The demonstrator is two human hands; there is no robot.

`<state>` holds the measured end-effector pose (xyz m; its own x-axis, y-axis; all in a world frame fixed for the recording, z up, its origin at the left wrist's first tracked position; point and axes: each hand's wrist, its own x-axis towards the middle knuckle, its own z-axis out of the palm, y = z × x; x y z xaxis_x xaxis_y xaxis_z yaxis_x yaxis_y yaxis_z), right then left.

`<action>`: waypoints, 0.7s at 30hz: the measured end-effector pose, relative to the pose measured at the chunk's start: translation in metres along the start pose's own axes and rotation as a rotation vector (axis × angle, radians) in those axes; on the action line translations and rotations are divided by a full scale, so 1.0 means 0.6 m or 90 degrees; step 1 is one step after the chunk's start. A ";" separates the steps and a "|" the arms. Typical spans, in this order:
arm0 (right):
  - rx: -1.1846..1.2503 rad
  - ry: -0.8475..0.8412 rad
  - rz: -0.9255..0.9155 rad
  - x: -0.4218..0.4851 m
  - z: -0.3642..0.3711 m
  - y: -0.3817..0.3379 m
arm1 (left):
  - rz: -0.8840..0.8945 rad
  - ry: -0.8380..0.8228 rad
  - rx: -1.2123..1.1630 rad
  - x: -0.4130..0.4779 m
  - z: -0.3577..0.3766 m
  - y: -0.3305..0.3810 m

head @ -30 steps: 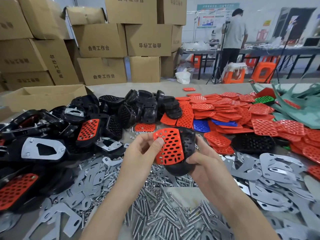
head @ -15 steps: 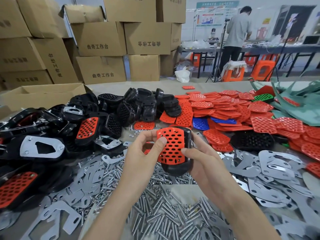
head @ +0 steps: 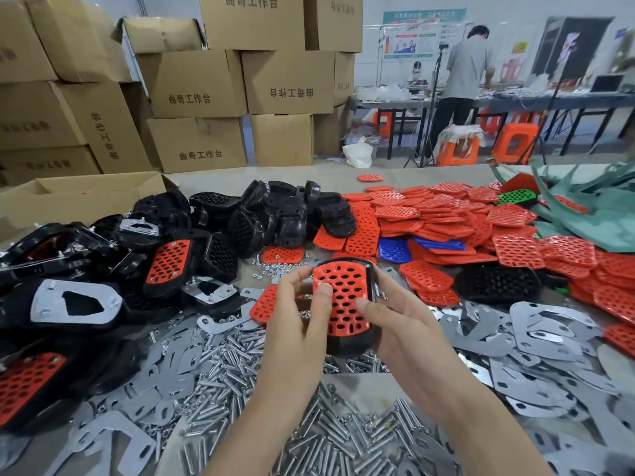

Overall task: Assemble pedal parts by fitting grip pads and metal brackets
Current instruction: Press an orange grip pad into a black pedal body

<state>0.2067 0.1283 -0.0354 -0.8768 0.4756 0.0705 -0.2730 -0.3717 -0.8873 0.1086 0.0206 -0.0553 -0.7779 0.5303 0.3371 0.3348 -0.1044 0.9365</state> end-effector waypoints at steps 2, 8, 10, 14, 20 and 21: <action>0.026 -0.014 0.011 0.001 -0.001 0.000 | -0.020 -0.015 -0.008 -0.001 0.001 -0.001; -0.002 -0.024 0.012 0.000 0.002 0.005 | -0.020 0.017 -0.001 0.002 0.001 0.005; -0.004 -0.029 0.009 0.000 0.002 0.007 | -0.021 0.019 -0.003 0.000 0.001 0.004; -0.047 -0.030 -0.023 0.001 0.000 0.011 | -0.027 0.011 -0.023 -0.002 0.001 0.008; -0.065 0.031 -0.082 0.010 -0.008 0.015 | -0.085 -0.106 -0.077 0.001 -0.002 0.014; -0.069 0.036 -0.089 0.010 -0.009 0.015 | -0.084 -0.122 -0.075 0.000 -0.001 0.017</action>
<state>0.2008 0.1320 -0.0454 -0.8088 0.5621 0.1730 -0.3431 -0.2121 -0.9150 0.1116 0.0189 -0.0456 -0.6926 0.6939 0.1972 0.1643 -0.1145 0.9797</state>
